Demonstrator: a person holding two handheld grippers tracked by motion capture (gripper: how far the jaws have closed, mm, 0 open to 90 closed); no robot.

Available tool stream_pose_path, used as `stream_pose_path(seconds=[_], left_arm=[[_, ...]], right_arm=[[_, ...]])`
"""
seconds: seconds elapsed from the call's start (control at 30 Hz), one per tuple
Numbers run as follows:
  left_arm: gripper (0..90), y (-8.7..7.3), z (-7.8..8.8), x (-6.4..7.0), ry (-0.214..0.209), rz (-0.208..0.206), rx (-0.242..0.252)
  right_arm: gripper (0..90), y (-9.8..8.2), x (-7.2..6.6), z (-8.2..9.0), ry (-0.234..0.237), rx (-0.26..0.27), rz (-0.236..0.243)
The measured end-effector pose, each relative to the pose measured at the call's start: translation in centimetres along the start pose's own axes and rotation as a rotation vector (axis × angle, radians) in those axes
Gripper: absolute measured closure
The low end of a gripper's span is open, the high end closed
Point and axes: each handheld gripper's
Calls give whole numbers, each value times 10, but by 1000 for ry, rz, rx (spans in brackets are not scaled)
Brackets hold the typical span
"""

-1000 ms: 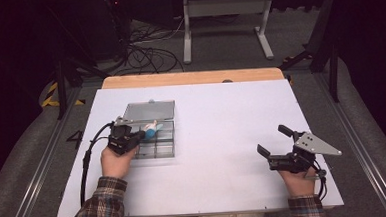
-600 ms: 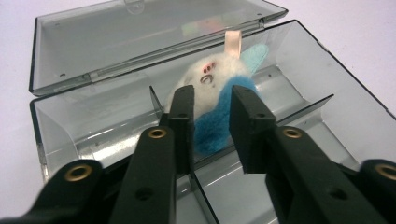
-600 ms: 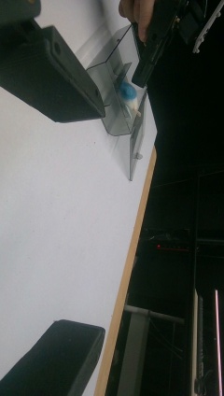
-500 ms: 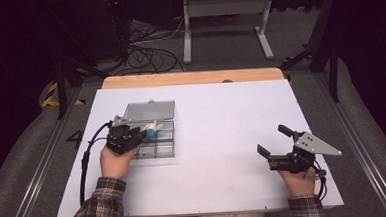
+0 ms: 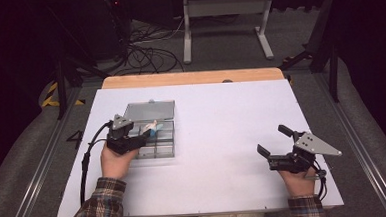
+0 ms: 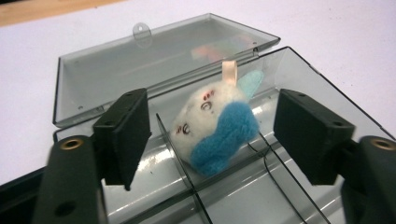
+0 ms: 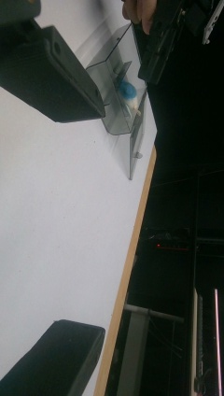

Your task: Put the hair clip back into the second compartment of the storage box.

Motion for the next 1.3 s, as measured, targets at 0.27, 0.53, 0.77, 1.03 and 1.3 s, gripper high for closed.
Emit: stream_pose_path(seconds=[0.27, 0.53, 0.77, 1.03, 1.3], left_arm=[[153, 0, 3, 1, 27, -21, 32], [104, 3, 10, 4, 10, -18, 95], [84, 3, 16, 6, -2, -39, 132], [55, 3, 25, 10, -21, -70, 198], [37, 2, 33, 10, -27, -89, 235]], right_arm=[[0, 0, 0, 0, -1, 1, -3], [0, 0, 0, 0, -2, 1, -1], [0, 0, 0, 0, -2, 1, -3], [0, 0, -1, 0, -4, 2, -1], [0, 0, -1, 0, -5, 2, -4]])
Point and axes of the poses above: each handheld gripper's, and its own axes: z roughly backward along the jaws, y roughly out of its top, x roughly to its right, and after that the axes turned 3 degrees about -x, right-handed
